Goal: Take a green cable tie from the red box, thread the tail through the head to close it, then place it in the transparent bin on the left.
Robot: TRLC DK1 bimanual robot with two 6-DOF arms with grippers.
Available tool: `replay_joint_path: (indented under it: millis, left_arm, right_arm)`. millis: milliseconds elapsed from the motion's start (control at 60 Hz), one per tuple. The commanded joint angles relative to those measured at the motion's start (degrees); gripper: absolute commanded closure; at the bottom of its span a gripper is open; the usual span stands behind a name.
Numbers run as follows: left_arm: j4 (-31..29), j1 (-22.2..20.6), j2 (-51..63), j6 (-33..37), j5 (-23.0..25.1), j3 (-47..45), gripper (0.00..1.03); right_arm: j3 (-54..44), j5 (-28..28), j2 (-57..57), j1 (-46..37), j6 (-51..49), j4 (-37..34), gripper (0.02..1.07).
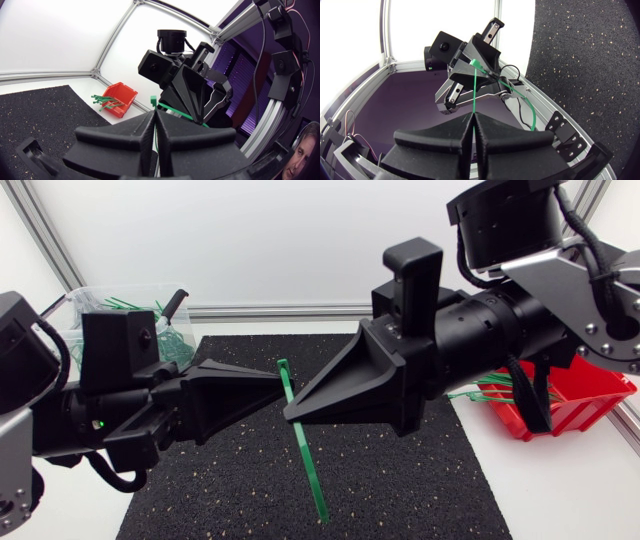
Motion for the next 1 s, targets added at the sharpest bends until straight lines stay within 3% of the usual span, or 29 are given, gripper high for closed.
replay_joint_path:
  millis: [0, 633, 983]
  left_arm:
    - [0.2, -0.46, 0.05, -1.12, 0.16, 0.15, 0.99]
    - [-0.51, -1.86, -1.88, -0.77, -0.1, -0.56, 0.99]
    - [-6.04, -8.72, -7.33, 10.04, -8.1, -2.75, 0.99]
  right_arm:
    - [-1.09, 0.51, 0.64, 0.27, 1.84, 0.8, 1.01]
    - [-0.12, 1.91, 1.78, -0.61, 2.28, 1.51, 1.01]
    - [0.93, 2.09, 0.2, -0.61, 2.72, 0.36, 1.01]
